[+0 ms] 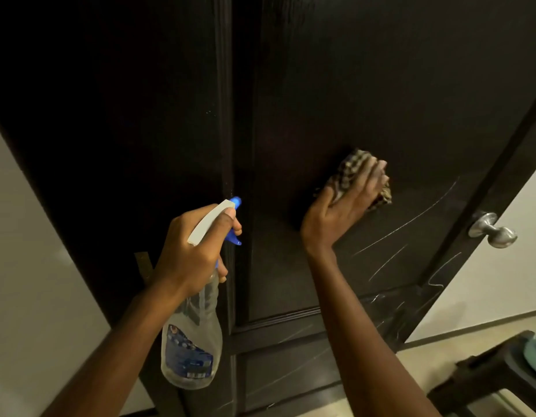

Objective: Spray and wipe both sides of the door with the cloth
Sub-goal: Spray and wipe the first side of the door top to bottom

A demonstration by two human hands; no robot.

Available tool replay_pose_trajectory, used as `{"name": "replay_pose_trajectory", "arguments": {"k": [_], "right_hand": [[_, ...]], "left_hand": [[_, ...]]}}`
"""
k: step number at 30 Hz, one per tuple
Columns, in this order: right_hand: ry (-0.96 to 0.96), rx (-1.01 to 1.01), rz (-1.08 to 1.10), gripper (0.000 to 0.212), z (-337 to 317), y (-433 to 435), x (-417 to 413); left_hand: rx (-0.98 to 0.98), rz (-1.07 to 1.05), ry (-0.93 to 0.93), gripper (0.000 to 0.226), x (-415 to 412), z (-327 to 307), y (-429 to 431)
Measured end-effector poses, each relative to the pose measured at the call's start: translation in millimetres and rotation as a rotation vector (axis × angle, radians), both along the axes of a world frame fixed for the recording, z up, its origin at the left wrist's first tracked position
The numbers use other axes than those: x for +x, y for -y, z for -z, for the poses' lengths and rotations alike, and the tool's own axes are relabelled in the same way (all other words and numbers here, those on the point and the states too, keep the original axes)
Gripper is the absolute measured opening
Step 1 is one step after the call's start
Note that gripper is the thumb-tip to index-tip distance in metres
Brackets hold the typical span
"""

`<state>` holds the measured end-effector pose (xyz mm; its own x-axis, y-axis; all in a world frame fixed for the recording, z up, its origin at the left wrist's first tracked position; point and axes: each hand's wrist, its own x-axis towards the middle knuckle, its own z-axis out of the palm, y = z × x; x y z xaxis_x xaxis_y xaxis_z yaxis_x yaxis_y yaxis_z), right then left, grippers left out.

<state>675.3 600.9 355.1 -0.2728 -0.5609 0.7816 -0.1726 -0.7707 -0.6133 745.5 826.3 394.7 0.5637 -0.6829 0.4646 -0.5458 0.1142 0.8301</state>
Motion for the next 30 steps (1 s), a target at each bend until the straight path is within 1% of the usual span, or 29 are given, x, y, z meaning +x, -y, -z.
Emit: {"name": "replay_pose_trajectory", "arguments": {"k": [2,4,5,6,8,10,13,14,15,16,17,18,21,22,23,24,26,28,30], "right_hand": [[-0.219,-0.171,-0.038,0.069,23,-24,11],[-0.477,-0.358,-0.063,0.072,71,-31,7],[-0.572,-0.425,-0.058,0.071,96,-25,-1],[-0.616,-0.441,-0.052,0.070,116,-15,-10],[-0.570,-0.341,-0.062,0.073,136,4,-30],[-0.427,-0.155,-0.074,0.077,127,19,-45],[-0.086,0.099,-0.052,0.071,62,41,-49],[0.016,0.143,-0.042,0.070,36,45,-47],[0.071,0.156,-0.033,0.070,14,45,-42],[0.064,0.126,-0.029,0.069,1,42,-37],[-0.006,0.049,-0.027,0.069,-4,36,-32],[-0.120,-0.062,-0.032,0.069,0,30,-30],[-0.537,-0.409,-0.069,0.074,48,30,-43],[-0.644,-0.484,-0.060,0.078,68,40,-53],[-0.701,-0.510,-0.060,0.081,85,51,-63],[-0.703,-0.485,-0.080,0.082,97,63,-74],[-0.601,-0.344,-0.131,0.081,104,82,-94],[-0.414,-0.168,-0.132,0.078,85,96,-104],[-0.194,-0.015,-0.108,0.072,47,105,-101]], "left_hand": [[-0.002,-0.008,-0.001,0.033,-1,0,3],[0.000,-0.004,-0.007,0.036,-5,-1,5],[0.002,-0.005,0.001,0.038,-7,-2,7],[0.004,-0.011,0.009,0.039,-10,-3,8],[0.009,-0.024,0.004,0.039,-15,-4,11],[-0.002,-0.021,-0.015,0.039,-20,-5,14],[-0.006,-0.020,-0.020,0.039,-29,-5,20],[-0.008,-0.022,-0.025,0.039,-33,-5,23],[-0.008,-0.025,-0.029,0.039,-36,-5,26],[-0.006,-0.029,-0.032,0.039,-38,-4,29],[-0.005,-0.035,-0.034,0.038,-41,-4,32],[-0.002,-0.040,-0.034,0.036,-43,-3,36],[0.001,-0.048,-0.046,0.034,-52,-1,46],[-0.001,-0.050,-0.048,0.034,-55,0,50],[-0.002,-0.054,-0.045,0.033,-59,1,54],[0.000,-0.056,-0.041,0.033,-62,2,58],[0.003,-0.058,-0.035,0.033,-69,1,66],[0.012,-0.058,-0.022,0.034,-75,-1,75],[0.012,-0.048,-0.012,0.035,-80,-3,83]]}}
